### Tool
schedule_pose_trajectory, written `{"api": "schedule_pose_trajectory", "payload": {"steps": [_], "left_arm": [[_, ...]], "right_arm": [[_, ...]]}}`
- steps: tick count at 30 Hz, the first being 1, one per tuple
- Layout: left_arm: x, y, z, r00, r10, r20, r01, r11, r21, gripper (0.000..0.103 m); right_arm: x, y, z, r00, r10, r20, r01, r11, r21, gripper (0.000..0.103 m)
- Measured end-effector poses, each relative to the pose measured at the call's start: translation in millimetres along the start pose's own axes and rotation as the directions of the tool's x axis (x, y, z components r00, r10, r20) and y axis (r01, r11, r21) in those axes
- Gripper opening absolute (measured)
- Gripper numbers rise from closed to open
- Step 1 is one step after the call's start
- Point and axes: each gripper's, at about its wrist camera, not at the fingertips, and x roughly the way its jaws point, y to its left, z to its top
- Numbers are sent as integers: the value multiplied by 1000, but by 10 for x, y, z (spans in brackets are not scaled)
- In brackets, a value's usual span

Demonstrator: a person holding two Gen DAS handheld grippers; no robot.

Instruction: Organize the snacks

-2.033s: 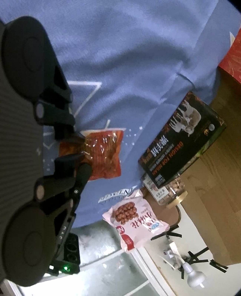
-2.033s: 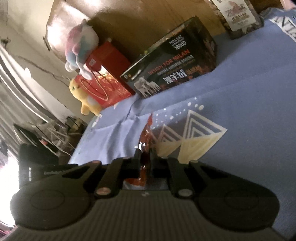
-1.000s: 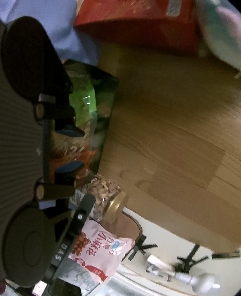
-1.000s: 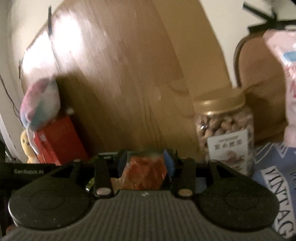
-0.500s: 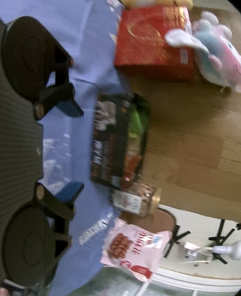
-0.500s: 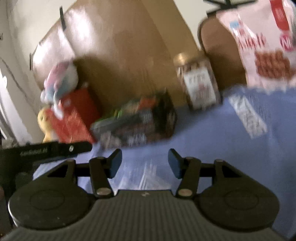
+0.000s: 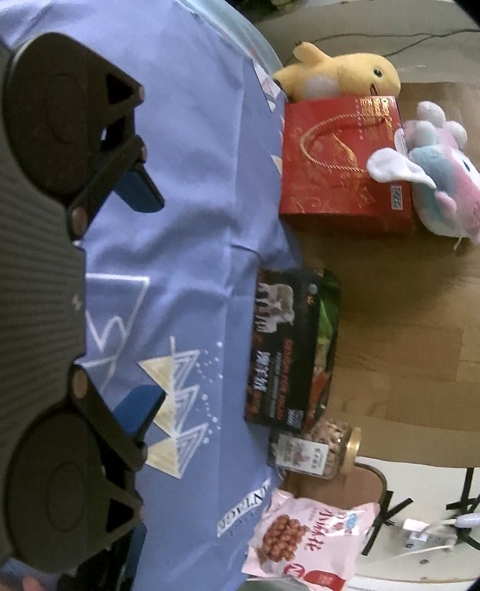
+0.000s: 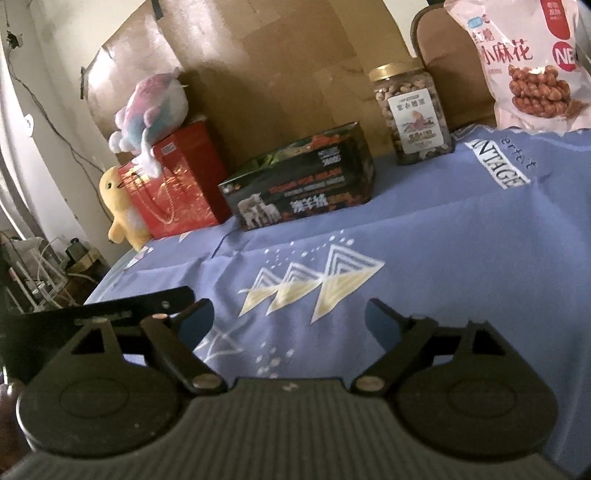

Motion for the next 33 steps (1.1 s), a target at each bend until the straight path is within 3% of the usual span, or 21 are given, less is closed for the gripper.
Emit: {"api": "schedule_pose_trajectory", "payload": {"steps": [19, 33], "left_arm": [[-78, -2, -61, 994, 89, 59, -92, 995, 48, 103], [-162, -49, -38, 974, 173, 148, -191, 975, 116, 103]], "right_arm": [[-41, 100, -58, 1000, -4, 4, 4, 1000, -13, 93], [-73, 90, -61, 1000, -6, 21, 6, 1000, -2, 93]]}}
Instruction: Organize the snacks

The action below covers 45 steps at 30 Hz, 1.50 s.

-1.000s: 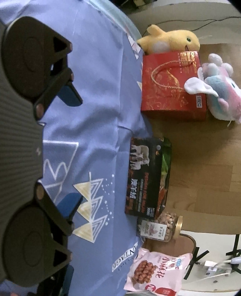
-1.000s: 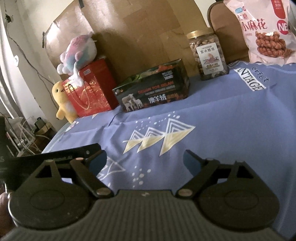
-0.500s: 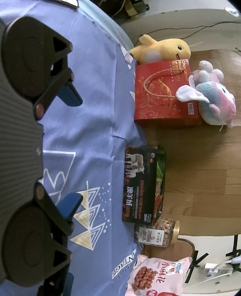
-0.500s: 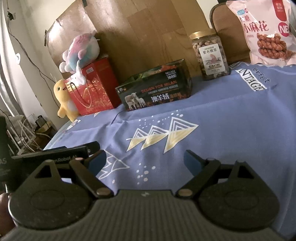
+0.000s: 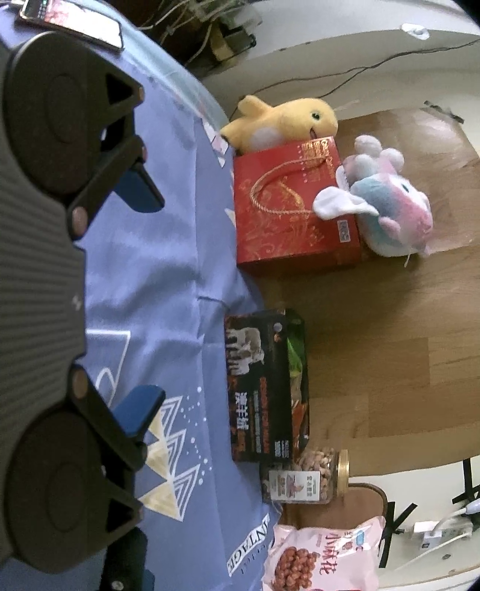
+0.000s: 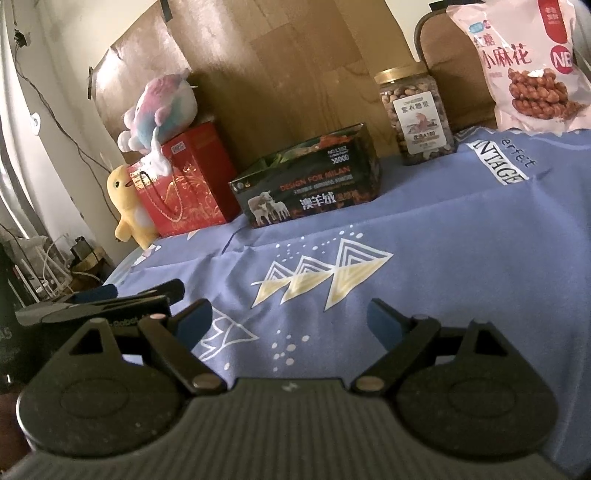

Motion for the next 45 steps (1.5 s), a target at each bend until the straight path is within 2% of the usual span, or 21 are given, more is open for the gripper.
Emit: {"api": "schedule_pose_trajectory", "payload": {"steps": [18, 27, 39, 45], "left_arm": [[80, 49, -11, 998, 58, -32, -57, 998, 8, 103], [98, 27, -20, 997, 26, -77, -26, 1000, 5, 103], [46, -18, 30, 986, -65, -155, 61, 998, -32, 103], [-30, -39, 45, 992, -32, -121, 30, 999, -16, 103]], "right_arm": [[-27, -32, 5, 1000, -5, 11, 5, 1000, 20, 93], [-52, -40, 14, 1000, -11, 23, 10, 999, 30, 93], [-74, -68, 27, 999, -18, 36, 17, 999, 44, 93], [-80, -89, 32, 999, -19, 40, 17, 999, 52, 93]]}}
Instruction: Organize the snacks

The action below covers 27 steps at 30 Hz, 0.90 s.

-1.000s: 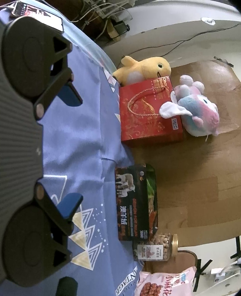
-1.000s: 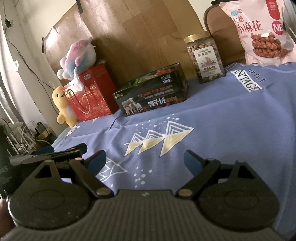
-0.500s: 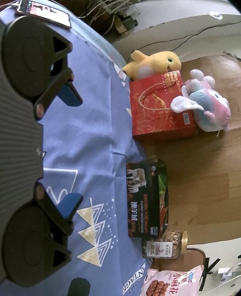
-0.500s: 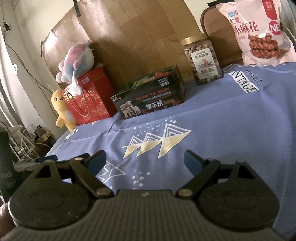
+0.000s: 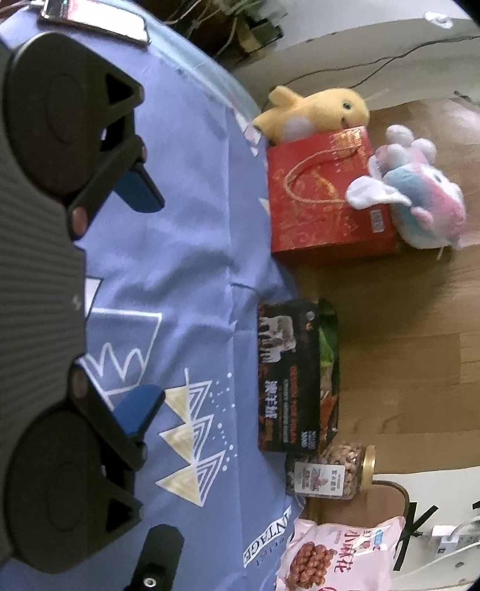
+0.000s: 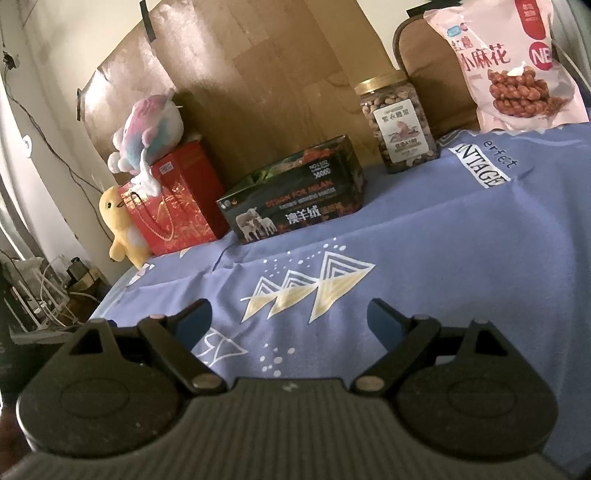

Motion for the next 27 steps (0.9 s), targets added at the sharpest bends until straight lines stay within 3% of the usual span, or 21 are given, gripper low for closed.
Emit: {"api": "schedule_pose_trajectory", "payload": {"steps": [20, 27], "left_arm": [[-54, 0, 20, 997, 57, 48, -58, 998, 11, 103], [-78, 28, 19, 985, 131, 114, -133, 991, 14, 103]], "right_arm": [[-21, -30, -2, 1000, 0, 3, 0, 1000, 17, 93], [-15, -38, -14, 1000, -3, 1, 3, 1000, 27, 93]]}}
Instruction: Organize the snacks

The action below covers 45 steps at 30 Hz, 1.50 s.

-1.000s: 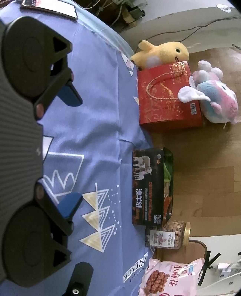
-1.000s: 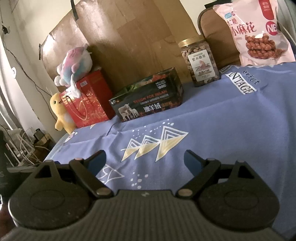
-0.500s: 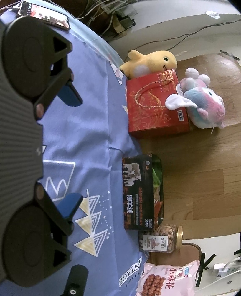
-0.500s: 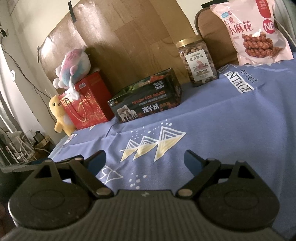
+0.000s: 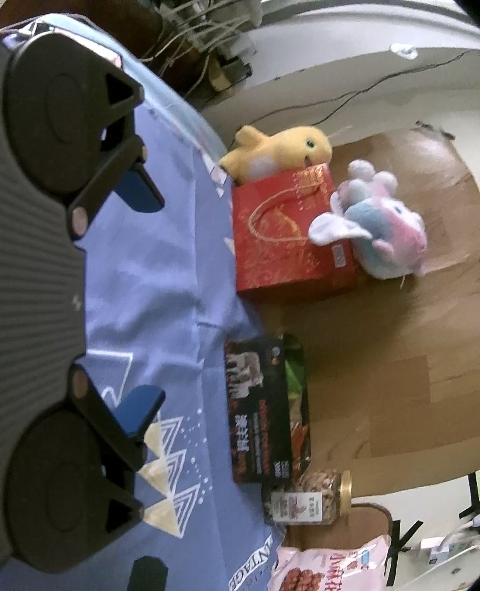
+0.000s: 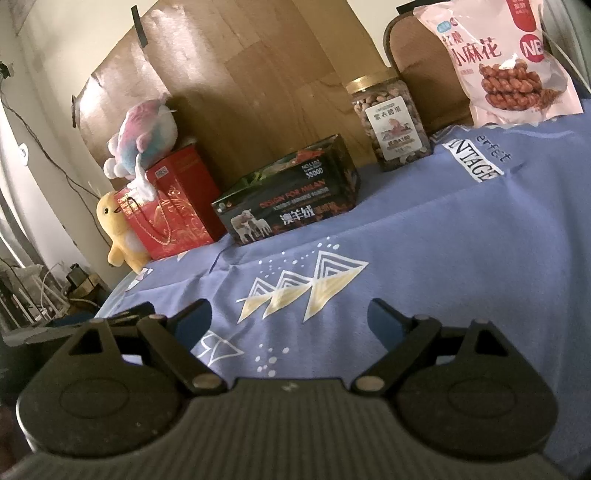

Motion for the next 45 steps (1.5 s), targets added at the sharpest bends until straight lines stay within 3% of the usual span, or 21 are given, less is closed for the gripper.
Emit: {"api": "schedule_pose_trajectory", "payload": {"steps": [3, 12, 30, 45], "left_arm": [[7, -22, -11, 1000, 28, 13, -28, 999, 22, 103], [22, -122, -58, 1000, -3, -18, 5, 998, 60, 103], [90, -215, -98, 981, -116, -154, 127, 990, 62, 103], [77, -310, 38, 966, -190, -173, 199, 979, 34, 103]], "right_arm": [[4, -2, 1, 1000, 1, -1, -1, 1000, 3, 93], [2, -11, 4, 1000, 2, -1, -2, 1000, 13, 93], [-31, 11, -9, 999, -28, 31, 28, 1000, -4, 94], [-90, 22, 32, 996, -73, 58, 74, 997, -21, 97]]}}
